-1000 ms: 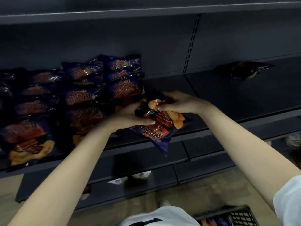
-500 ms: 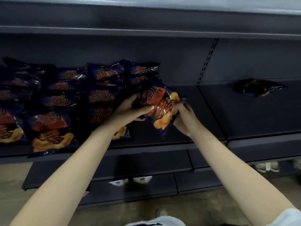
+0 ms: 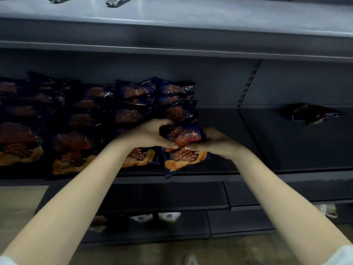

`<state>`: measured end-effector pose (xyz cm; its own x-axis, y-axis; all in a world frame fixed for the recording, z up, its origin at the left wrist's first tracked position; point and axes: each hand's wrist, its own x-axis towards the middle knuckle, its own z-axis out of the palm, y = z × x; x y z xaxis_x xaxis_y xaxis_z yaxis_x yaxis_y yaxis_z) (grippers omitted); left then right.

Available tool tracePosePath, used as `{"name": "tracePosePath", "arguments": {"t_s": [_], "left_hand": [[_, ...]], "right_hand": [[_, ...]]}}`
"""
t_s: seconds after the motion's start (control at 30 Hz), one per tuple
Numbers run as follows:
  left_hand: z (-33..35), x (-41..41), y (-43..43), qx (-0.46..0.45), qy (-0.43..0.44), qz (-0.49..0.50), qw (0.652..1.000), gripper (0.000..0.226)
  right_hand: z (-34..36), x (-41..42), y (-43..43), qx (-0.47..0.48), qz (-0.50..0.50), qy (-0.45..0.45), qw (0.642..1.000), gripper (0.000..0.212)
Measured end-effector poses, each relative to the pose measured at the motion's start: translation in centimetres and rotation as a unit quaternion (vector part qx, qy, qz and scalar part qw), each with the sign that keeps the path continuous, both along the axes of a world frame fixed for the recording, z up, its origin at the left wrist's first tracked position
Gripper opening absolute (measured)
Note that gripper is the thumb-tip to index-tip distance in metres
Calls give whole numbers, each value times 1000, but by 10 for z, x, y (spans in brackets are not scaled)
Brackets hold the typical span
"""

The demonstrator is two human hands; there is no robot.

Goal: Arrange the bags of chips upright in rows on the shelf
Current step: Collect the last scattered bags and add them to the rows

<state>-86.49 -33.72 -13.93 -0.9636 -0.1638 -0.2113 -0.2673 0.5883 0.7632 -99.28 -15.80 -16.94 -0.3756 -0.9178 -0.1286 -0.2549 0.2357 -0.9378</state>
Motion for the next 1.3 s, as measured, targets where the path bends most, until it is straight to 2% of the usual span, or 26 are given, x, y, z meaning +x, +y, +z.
{"name": "tracePosePath", "arguments": {"t_s": [0.1, 0.2, 0.3, 0.47, 0.53, 0.63, 0.73, 0.87, 1.0, 1.3], "left_hand": [[3, 4, 3, -31, 41, 15, 999, 65], [-2, 8, 3, -138, 126, 64, 980, 75], [-7, 13, 8, -227, 170, 86, 955, 71], [-40, 18, 16, -326, 158, 52, 931, 66], [-59, 20, 16, -402, 153, 21, 902, 71], [-81, 22, 13, -470, 126, 5, 874, 80], [-89, 24, 8, -485, 126, 3, 865, 85], [-91, 24, 4, -491, 144, -8, 859, 87], [-88, 26, 7, -476, 201, -18, 856, 77], [-80, 17, 40, -409, 284, -96, 862, 61]], "right_hand": [[-11, 0, 0, -32, -38, -25, 998, 46], [-22, -3, -2, -49, -85, -42, 994, 43], [-33, -4, -6, -62, -145, -65, 985, 45], [-52, 3, -21, -57, -200, -79, 975, 48], [-61, 8, -27, -45, -231, -47, 971, 61], [-60, 17, -32, -27, -276, 38, 960, 57], [-61, 21, -32, -28, -300, 92, 949, 62], [-65, 25, -25, -45, -315, 89, 944, 70], [-68, 29, -16, -42, -359, 62, 930, 76], [-63, 48, 11, -58, -450, 94, 886, 62]]}}
